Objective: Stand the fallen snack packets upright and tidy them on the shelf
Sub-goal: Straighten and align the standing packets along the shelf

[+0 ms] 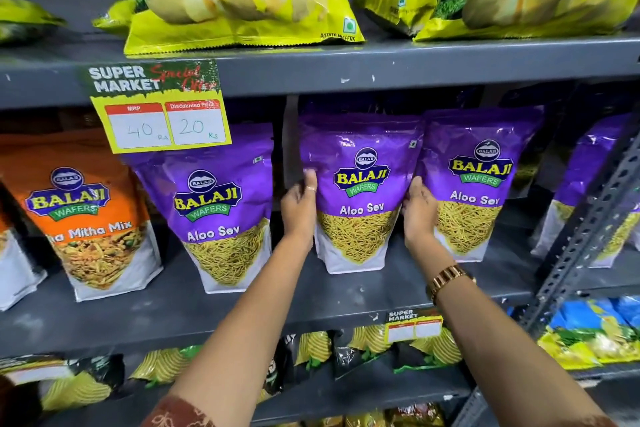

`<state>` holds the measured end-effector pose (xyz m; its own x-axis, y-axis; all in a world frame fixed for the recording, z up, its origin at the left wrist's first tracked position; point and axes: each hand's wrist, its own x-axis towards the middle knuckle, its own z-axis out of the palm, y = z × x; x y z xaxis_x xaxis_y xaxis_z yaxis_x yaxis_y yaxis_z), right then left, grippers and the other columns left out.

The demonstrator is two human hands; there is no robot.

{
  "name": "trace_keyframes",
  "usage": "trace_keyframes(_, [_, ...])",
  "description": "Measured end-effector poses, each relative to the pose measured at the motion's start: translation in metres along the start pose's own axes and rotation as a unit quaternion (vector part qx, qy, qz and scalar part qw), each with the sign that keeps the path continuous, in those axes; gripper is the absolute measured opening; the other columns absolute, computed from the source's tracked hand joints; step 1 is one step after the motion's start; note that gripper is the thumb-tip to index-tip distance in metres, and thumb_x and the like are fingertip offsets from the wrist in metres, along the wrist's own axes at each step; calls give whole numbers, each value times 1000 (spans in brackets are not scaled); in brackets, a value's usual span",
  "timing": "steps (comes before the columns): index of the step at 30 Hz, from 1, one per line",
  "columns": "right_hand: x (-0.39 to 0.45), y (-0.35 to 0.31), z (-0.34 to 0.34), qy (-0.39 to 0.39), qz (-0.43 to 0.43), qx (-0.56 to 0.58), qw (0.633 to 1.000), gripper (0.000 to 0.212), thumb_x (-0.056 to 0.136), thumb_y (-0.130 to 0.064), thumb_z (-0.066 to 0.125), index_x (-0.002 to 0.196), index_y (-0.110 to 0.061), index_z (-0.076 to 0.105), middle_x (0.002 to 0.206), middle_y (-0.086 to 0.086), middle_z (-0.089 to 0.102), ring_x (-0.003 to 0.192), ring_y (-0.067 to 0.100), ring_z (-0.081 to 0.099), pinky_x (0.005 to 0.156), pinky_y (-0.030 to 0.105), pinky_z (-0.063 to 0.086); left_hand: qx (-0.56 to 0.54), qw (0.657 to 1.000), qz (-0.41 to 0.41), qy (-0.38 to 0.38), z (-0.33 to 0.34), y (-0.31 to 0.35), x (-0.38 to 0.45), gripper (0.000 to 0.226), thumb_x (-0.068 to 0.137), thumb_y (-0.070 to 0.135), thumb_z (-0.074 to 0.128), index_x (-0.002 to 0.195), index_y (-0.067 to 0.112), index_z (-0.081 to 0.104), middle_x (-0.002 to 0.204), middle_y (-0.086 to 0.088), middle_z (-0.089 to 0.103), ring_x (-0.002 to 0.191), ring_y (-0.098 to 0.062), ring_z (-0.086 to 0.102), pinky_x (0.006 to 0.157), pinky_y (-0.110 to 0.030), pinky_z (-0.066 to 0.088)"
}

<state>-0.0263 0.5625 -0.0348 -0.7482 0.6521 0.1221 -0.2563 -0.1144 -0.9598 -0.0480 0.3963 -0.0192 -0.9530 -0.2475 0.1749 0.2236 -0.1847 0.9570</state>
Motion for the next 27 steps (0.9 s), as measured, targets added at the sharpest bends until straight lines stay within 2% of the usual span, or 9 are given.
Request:
trace_keyframes(2, [-10,13,0,2,3,-33,999,32,95,-30,39,68,-22,54,85,5,58,90,19,47,84,37,39,24,999,-25,-32,-7,-23,-12,32,90,28,52,100,0,63,86,3,63,73,1,52,55,-2,40])
trace_keyframes(4, [-16,21,0,2,-4,-66,998,24,95,-30,39,85,-20,57,93,7,57,93,19,49,92,40,42,37,998,-31,-48,-12,-37,-20,29,90,21,52,106,-2,59,96,-4,60,73,1,52,55,2,40])
trace_keyframes(8, [-24,15,2,49,-39,-110,992,31,96,-27,38,99,-6,60,97,17,62,89,21,52,81,34,41,52,996,-46,-49,-19,-34,-23,32,90,17,52,118,1,55,104,-4,57,90,-10,55,62,1,41])
trace_keyframes(12, [-50,8,7,143,-191,-145,960,21,90,-14,42,103,-2,54,105,21,55,92,32,53,83,38,41,86,995,47,31,-46,-28,-36,18,88,10,54,103,4,62,95,-14,66,85,-20,59,66,-4,46])
trace_keyframes(16, [-84,8,35,78,-290,-103,948,18,85,-15,46,94,-1,53,87,8,50,72,23,49,70,31,44,115,981,100,124,-88,-24,-51,16,86,23,56,79,10,62,66,-18,64,64,-34,62,66,-35,50])
trace_keyframes(19, [-103,13,61,6,-315,-127,941,10,83,-17,50,87,-10,57,64,-4,49,57,17,45,61,24,42,124,961,134,207,-114,-11,-51,20,84,22,58,72,6,59,55,-4,55,50,-15,51,53,-15,40])
trace_keyframes(22, [-115,16,87,-67,-271,-138,950,10,83,-19,52,89,-15,60,58,-12,46,56,16,45,57,37,44,142,949,146,239,-138,2,-43,11,84,17,60,80,6,60,59,1,53,53,-9,48,54,-21,36])
trace_keyframes(24, [-120,16,102,-103,-232,-152,955,14,84,-20,55,93,-13,61,61,-4,53,58,18,52,62,41,49,144,948,153,239,-153,9,-35,13,84,19,60,86,6,59,60,6,50,55,-4,47,57,-22,38])
trace_keyframes(27, [-122,15,123,-144,-181,-177,957,22,86,-25,57,103,-12,61,81,10,67,75,26,64,73,41,53,138,949,161,232,-169,22,-22,18,86,21,58,94,5,56,77,-8,56,64,-15,49,67,-29,43])
